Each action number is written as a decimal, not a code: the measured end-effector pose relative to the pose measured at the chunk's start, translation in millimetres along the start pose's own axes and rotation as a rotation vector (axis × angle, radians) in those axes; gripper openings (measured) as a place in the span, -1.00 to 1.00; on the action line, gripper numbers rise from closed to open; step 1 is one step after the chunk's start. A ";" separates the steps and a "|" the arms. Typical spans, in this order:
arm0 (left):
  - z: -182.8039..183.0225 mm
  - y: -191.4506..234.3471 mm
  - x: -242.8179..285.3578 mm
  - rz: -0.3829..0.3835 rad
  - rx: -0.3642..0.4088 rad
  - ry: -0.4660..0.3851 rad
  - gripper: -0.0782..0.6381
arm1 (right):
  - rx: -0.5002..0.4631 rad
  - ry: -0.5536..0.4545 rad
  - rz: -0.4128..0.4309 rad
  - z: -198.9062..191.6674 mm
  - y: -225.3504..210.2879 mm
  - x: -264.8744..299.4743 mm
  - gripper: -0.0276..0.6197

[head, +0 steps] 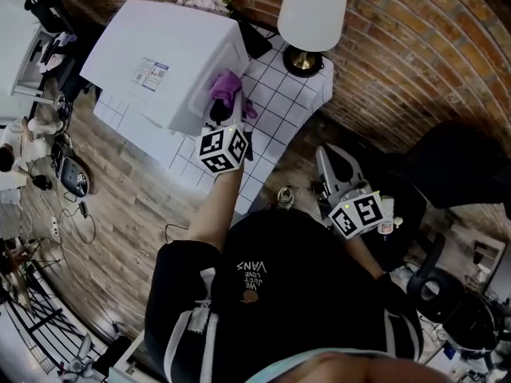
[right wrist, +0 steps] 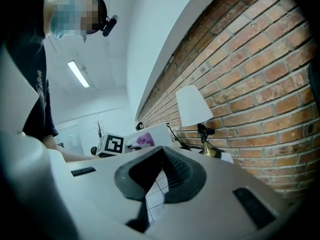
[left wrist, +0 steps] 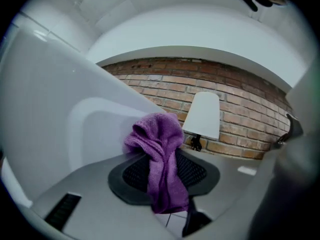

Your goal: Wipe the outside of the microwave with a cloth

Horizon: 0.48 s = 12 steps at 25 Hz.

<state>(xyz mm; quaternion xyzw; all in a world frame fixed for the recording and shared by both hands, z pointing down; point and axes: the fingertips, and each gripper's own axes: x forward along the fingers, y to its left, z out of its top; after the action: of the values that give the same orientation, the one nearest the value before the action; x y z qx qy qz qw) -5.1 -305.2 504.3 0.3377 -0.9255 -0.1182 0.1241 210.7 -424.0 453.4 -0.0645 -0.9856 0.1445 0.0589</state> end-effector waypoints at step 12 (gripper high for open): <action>-55.7 70.1 -105.8 0.218 -0.080 0.050 -0.38 | -0.005 0.050 0.133 -17.0 31.8 14.5 -0.92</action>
<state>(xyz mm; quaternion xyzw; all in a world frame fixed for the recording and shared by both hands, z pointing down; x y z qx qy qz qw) 48.8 -191.3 562.0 0.2326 -0.9480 -0.1324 0.1725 202.2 -387.0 461.7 -0.1334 -0.9778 0.1441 0.0735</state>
